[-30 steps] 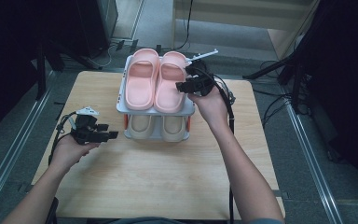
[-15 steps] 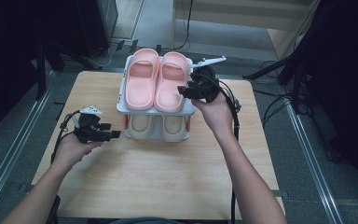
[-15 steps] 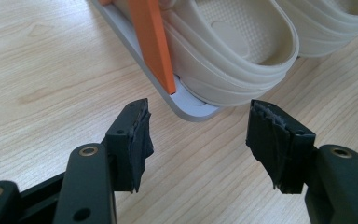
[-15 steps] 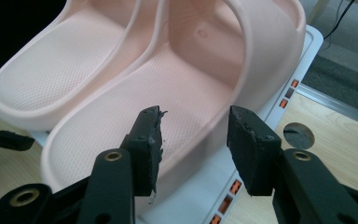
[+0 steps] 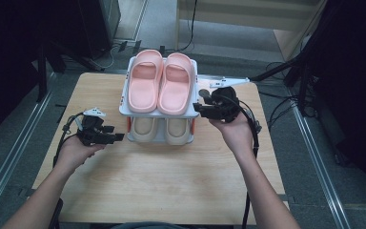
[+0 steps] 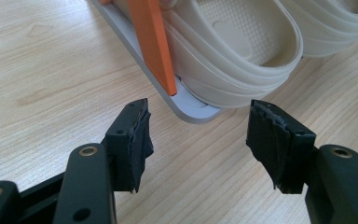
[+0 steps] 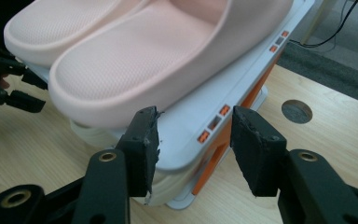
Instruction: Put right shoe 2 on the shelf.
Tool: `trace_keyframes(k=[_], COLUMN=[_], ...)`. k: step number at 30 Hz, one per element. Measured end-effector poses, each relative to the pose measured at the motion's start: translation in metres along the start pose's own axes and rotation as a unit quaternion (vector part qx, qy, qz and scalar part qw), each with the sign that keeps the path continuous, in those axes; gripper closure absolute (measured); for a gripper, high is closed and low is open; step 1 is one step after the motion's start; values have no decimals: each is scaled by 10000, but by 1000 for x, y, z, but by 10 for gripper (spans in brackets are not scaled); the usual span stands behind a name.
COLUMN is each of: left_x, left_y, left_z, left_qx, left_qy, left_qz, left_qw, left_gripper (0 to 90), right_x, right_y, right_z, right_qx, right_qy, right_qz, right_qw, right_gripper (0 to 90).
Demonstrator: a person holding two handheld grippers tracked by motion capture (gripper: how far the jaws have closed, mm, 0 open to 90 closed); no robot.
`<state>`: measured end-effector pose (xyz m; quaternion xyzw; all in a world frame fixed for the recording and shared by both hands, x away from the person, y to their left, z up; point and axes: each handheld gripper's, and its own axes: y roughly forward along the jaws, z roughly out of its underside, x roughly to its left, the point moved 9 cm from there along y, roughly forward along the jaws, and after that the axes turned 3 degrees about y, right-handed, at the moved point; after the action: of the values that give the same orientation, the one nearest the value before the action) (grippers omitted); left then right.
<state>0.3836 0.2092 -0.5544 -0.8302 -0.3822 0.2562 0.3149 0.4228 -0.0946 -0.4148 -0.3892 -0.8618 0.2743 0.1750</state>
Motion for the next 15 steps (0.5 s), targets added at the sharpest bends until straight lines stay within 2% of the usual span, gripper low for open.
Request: trace_keyframes(k=[15], left_x=[1], left_y=[2], left_z=[1], left_qx=[41], left_qy=[25], left_qz=[-25], left_qw=[10000], left_gripper=[393], right_x=[-21], right_y=[-2], right_z=[57], right_qx=[-34], right_qy=[199], right_qz=[-129], right_qw=[9997], right_gripper=[492])
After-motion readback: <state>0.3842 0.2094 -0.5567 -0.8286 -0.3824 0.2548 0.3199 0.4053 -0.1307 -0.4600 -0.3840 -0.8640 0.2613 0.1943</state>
